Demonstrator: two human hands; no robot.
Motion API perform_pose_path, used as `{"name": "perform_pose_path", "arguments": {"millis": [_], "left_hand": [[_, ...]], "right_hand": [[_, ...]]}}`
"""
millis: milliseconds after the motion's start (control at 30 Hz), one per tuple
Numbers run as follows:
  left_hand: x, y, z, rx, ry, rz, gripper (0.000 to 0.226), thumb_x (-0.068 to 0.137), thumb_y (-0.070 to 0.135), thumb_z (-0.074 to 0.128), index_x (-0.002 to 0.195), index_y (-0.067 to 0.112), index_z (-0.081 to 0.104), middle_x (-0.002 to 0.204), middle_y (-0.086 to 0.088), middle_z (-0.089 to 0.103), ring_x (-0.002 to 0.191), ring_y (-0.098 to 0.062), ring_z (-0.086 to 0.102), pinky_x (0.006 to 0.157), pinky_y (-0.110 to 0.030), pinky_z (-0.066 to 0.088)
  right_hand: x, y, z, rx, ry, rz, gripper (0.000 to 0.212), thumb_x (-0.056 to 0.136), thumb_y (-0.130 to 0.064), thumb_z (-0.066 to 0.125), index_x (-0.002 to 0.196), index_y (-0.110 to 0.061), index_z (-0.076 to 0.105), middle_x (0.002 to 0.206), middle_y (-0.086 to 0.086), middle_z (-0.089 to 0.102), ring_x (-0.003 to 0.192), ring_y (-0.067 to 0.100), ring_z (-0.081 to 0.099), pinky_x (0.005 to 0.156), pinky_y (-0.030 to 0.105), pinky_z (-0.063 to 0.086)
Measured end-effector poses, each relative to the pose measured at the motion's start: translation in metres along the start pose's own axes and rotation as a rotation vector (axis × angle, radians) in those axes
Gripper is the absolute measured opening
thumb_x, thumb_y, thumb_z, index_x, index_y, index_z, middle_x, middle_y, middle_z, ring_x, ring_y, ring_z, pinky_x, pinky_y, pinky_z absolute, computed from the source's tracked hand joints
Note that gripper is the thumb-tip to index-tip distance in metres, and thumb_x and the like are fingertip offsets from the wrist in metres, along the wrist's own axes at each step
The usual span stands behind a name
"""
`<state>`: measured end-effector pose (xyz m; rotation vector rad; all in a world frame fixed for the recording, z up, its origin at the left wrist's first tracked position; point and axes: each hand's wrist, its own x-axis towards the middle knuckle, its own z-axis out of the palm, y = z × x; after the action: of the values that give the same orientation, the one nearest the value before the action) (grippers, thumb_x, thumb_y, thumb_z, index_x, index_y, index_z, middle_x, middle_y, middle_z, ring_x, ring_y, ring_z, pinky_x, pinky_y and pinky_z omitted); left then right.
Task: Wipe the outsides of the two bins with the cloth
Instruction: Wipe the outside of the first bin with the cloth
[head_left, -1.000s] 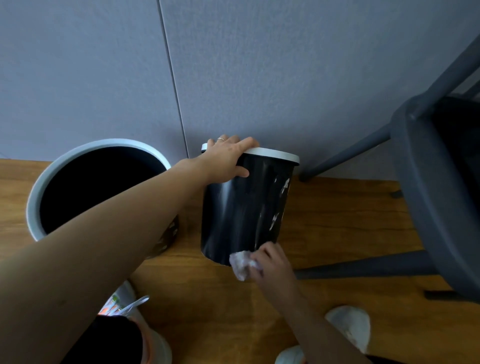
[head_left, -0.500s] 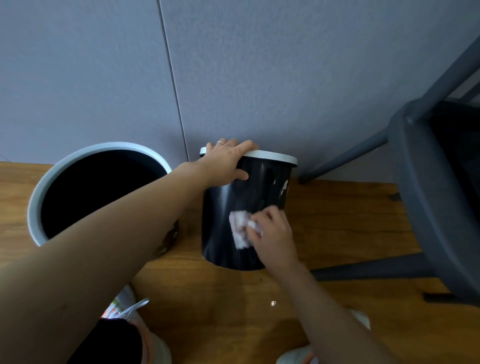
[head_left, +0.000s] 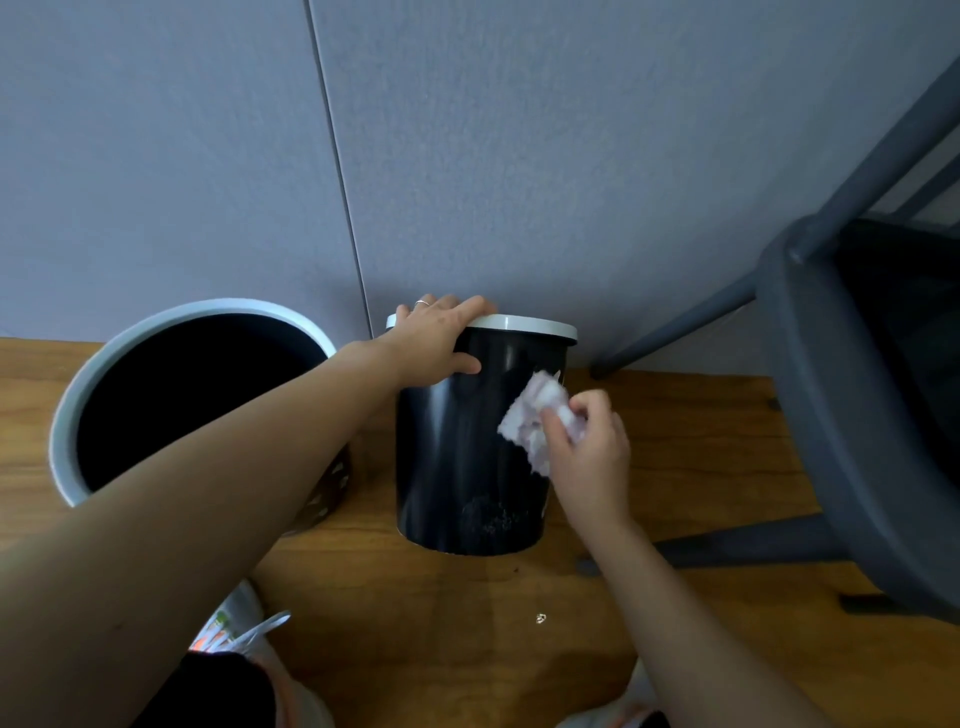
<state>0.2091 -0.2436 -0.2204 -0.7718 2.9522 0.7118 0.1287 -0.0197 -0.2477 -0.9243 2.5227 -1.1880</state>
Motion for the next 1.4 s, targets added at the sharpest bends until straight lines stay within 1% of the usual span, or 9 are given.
{"name": "perform_pose_path", "arguments": {"millis": [167,367,533,700,867,1000,1167,1300,1400], "left_hand": [[-0.001,0.005,-0.001,-0.009,-0.008,0.049,0.053,0.085,0.032,0.067,0.13,0.034,0.038,0.117,-0.002,0.049,0.111,-0.027,0.039,0.098,-0.05,0.032],[0.001,0.008,-0.006,-0.004,-0.005,0.045,0.051,0.086,0.03,0.067,0.128,0.034,0.038,0.117,-0.002,0.049,0.112,-0.027,0.039,0.099,-0.051,0.031],[0.0,0.008,-0.007,-0.009,0.0,0.046,0.051,0.086,0.029,0.067,0.128,0.034,0.038,0.118,-0.002,0.049,0.111,-0.026,0.039,0.099,-0.05,0.03],[0.0,0.006,-0.006,-0.001,-0.007,0.048,0.051,0.086,0.031,0.068,0.127,0.034,0.038,0.117,-0.002,0.05,0.11,-0.027,0.04,0.098,-0.05,0.031],[0.0,0.008,-0.005,0.008,0.002,0.061,0.053,0.085,0.031,0.068,0.129,0.033,0.038,0.113,0.0,0.049,0.11,-0.026,0.04,0.097,-0.049,0.032],[0.0,0.01,-0.006,0.023,0.001,0.07,0.053,0.086,0.032,0.067,0.13,0.033,0.037,0.116,-0.001,0.049,0.112,-0.026,0.039,0.098,-0.05,0.032],[-0.001,0.008,-0.008,-0.001,0.004,0.052,0.053,0.086,0.03,0.068,0.13,0.031,0.039,0.116,-0.001,0.049,0.11,-0.026,0.04,0.097,-0.049,0.032],[-0.001,0.008,-0.009,-0.01,-0.004,0.048,0.052,0.086,0.03,0.068,0.129,0.032,0.039,0.114,0.0,0.049,0.109,-0.026,0.04,0.097,-0.049,0.031],[-0.002,0.007,-0.009,-0.013,-0.007,0.047,0.051,0.086,0.03,0.068,0.128,0.031,0.039,0.111,0.002,0.047,0.109,-0.026,0.04,0.097,-0.05,0.032]], "right_hand": [[0.014,-0.017,0.002,-0.099,0.122,-0.025,0.02,0.091,-0.033,0.063,0.1,-0.019,0.051,0.091,-0.012,0.048,0.094,0.014,0.047,0.062,0.023,0.042],[-0.004,-0.013,0.015,-0.157,-0.068,-0.242,0.016,0.094,-0.036,0.056,0.099,-0.021,0.056,0.094,-0.008,0.054,0.09,0.012,0.047,0.068,0.022,0.038],[-0.002,-0.013,0.021,-0.255,-0.102,-0.152,0.036,0.085,-0.045,0.065,0.112,-0.023,0.055,0.089,-0.013,0.05,0.087,0.009,0.043,0.076,0.033,0.043],[0.002,-0.014,0.017,-0.086,-0.08,-0.237,0.011,0.09,-0.029,0.059,0.086,-0.02,0.057,0.084,-0.007,0.05,0.073,0.01,0.048,0.061,0.023,0.04],[0.023,-0.013,0.006,-0.202,0.168,-0.238,0.012,0.087,-0.018,0.066,0.096,-0.012,0.061,0.093,0.003,0.053,0.082,0.018,0.051,0.061,0.022,0.037],[0.015,-0.008,0.021,-0.234,0.0,-0.301,0.027,0.087,-0.032,0.068,0.109,-0.017,0.061,0.106,0.003,0.05,0.096,0.014,0.047,0.068,0.016,0.038],[0.01,-0.004,0.028,-0.151,0.015,-0.224,0.022,0.095,-0.03,0.058,0.114,-0.021,0.064,0.118,0.008,0.048,0.108,0.02,0.044,0.079,0.037,0.051],[0.016,-0.008,0.028,-0.176,-0.031,-0.247,0.022,0.094,-0.026,0.06,0.114,-0.019,0.062,0.109,0.006,0.054,0.099,0.016,0.047,0.07,0.017,0.04],[0.02,-0.008,0.024,-0.17,-0.061,-0.281,0.022,0.092,-0.023,0.063,0.113,-0.016,0.062,0.101,0.004,0.056,0.09,0.014,0.05,0.065,0.013,0.035]]}}
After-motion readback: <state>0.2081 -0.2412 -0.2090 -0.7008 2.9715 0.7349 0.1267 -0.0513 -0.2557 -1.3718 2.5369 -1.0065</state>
